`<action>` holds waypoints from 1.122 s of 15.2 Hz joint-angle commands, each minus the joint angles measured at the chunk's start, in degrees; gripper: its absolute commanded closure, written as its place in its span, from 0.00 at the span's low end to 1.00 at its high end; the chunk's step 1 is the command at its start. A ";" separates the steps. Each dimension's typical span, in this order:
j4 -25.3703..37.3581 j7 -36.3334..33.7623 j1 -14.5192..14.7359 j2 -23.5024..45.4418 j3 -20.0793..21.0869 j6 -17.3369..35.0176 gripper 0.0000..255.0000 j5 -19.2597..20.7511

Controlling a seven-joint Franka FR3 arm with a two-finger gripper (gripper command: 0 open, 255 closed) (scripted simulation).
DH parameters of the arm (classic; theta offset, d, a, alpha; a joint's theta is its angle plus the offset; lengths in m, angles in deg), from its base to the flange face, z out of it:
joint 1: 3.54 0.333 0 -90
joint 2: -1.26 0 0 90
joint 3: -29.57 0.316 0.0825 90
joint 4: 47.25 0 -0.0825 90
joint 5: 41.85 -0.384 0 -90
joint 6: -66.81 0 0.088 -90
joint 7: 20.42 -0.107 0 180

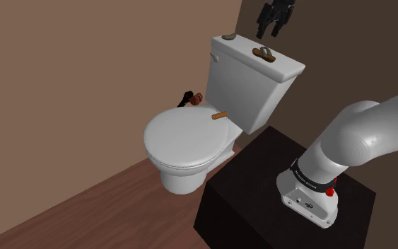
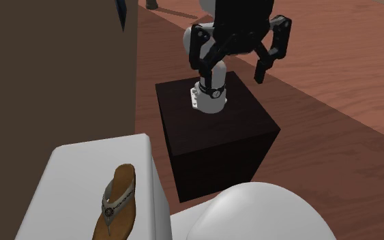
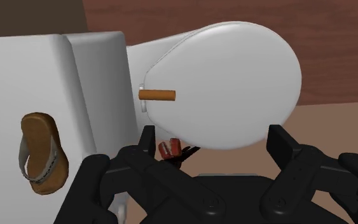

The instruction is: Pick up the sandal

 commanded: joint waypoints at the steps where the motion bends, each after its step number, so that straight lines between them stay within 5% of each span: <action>1: 1.00 2.29 -0.53 3.24 -2.19 1.98 0.00 0.44; 9: 9.58 10.96 -2.25 17.18 -9.73 5.93 0.00 -0.87; 17: 22.45 20.65 -5.62 33.92 -15.52 7.09 0.00 -7.00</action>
